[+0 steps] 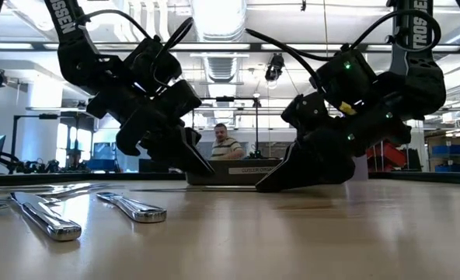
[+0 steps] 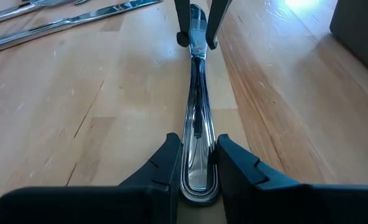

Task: Sort silverware
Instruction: Put the knife into the right compartment of the silverware tray

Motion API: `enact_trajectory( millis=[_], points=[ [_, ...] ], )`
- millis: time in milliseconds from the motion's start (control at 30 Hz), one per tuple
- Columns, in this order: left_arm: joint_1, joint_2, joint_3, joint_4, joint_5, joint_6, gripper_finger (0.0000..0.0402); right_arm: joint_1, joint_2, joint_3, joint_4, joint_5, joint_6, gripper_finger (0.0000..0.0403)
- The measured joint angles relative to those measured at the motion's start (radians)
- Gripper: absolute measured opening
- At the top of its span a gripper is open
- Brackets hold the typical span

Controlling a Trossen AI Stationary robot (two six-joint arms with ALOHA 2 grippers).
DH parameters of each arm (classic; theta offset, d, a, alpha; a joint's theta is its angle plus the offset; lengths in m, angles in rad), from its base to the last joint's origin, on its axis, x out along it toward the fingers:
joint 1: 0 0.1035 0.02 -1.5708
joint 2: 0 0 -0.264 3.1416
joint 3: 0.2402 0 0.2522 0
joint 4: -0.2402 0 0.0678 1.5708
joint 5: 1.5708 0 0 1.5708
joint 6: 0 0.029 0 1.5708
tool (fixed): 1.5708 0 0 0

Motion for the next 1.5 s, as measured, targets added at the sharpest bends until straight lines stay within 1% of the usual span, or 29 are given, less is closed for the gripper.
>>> enact_trajectory(
  millis=[167, 433, 700, 833, 967, 1033, 1233, 1400, 1500],
  points=[
    [0.0, 0.001, 0.0, -0.033, -0.001, 0.0, 0.0052, 0.001, 0.0, 0.0, 0.0, 0.006, -0.012, 0.0057],
    [0.0, 0.036, 0.0, -0.027, -0.018, -0.006, 0.0053, 0.001, -0.001, 0.0, 0.0, 0.007, -0.016, 0.0057],
    [0.0, 0.037, 0.0, -0.026, -0.018, -0.004, 0.0053, 0.001, -0.03, 0.0, -0.029, 0.012, -0.08, 0.0056],
    [0.001, 0.038, 0.001, -0.026, -0.029, -0.003, 0.0053, 0.001, -0.047, 0.002, -0.058, 0.041, -0.114, 0.0032],
    [0.0, 0.038, 0.001, -0.023, -0.045, -0.002, 0.0053, 0.001, -0.048, 0.006, -0.066, 0.034, -0.116, 0.0002],
    [0.001, 0.038, 0.001, -0.02, -0.054, -0.002, 0.0053, 0.001, -0.048, 0.006, -0.069, 0.031, -0.113, 0.0001],
    [0.001, 0.038, 0.0, -0.02, -0.055, 0.001, 0.0053, 0.001, -0.068, 0.005, -0.077, 0.032, -0.107, 0.0031],
    [0.001, 0.038, 0.0, -0.021, -0.054, 0.001, 0.0053, 0.0, -0.145, 0.0, -0.123, 0.034, -0.101, 0.0079],
    [0.0, 0.038, 0.0, -0.023, -0.053, 0.001, 0.0053, -0.015, -0.157, 0.0, -0.126, 0.033, -0.099, 0.0111]
  ],
)
